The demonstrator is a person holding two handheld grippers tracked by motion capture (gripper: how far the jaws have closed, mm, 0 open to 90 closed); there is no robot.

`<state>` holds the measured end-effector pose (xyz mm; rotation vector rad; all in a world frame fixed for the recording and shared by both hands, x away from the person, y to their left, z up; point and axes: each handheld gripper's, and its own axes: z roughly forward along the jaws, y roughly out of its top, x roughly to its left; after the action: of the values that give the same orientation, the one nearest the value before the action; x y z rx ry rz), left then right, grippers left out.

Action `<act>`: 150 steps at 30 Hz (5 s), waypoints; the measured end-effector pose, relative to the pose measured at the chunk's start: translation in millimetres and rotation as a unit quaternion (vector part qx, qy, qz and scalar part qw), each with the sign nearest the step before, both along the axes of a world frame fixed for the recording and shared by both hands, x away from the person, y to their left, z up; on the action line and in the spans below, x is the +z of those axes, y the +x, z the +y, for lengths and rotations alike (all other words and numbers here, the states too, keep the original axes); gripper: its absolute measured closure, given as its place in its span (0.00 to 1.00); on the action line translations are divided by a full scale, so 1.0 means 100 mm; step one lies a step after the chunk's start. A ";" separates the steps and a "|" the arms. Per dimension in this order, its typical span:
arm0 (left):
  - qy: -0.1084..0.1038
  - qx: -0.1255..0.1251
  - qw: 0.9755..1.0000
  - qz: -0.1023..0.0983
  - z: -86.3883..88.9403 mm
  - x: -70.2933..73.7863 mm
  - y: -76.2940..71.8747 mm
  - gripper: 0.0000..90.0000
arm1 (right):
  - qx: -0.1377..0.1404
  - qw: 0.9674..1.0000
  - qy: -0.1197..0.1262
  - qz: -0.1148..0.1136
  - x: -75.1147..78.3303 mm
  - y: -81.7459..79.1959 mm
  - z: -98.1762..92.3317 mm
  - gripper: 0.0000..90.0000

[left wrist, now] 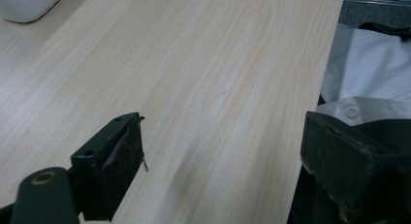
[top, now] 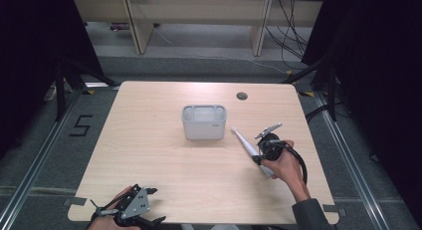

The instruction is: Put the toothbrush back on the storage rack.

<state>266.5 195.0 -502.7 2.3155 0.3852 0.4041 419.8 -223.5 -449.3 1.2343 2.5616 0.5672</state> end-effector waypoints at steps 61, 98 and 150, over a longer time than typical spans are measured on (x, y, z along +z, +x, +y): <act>-0.005 0.003 1.000 0.003 0.00 0.01 -0.01 0.16 | 0.048 0.986 -0.108 0.117 -0.19 0.53 0.32 0.74; -0.007 0.001 1.000 0.002 0.00 0.00 0.00 0.17 | -0.045 0.975 0.179 -0.126 0.51 0.45 -0.10 0.74; -0.017 0.000 1.000 0.000 -0.01 0.01 -0.01 0.16 | -0.043 0.921 0.294 -0.252 0.87 0.92 0.90 0.74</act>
<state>265.2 194.4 -501.8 2.2824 0.3884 0.3951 512.2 -133.9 -362.2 1.1469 1.9452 1.4900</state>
